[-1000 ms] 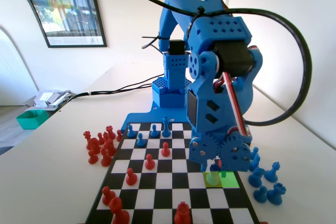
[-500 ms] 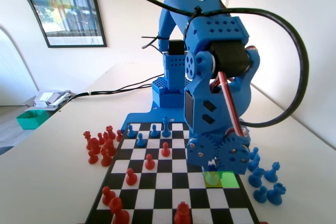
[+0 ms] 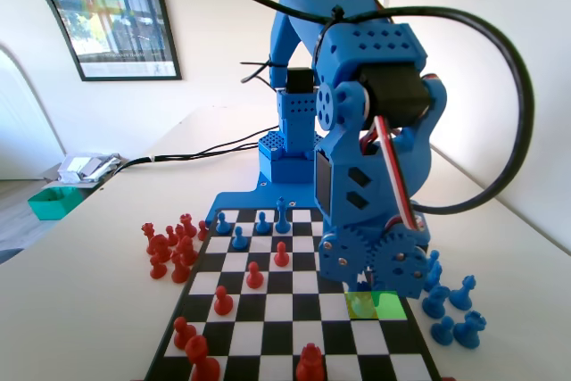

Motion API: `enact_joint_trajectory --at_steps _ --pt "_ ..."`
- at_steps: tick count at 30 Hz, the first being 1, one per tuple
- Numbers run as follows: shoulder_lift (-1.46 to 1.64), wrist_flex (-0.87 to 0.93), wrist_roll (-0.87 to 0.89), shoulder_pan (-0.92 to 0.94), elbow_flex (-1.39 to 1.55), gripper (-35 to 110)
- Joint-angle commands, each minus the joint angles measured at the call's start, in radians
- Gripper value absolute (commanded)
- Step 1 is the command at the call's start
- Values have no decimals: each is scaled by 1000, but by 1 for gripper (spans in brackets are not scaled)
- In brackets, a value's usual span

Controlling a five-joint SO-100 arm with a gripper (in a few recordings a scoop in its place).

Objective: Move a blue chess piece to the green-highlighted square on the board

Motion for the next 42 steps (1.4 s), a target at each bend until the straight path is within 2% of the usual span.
enact_joint_trajectory --at_steps 1,15,42 --pt "109 23 11 -35 -54 1" --pt "147 -21 58 -123 -5 1" --pt "66 -106 -5 -94 67 1"
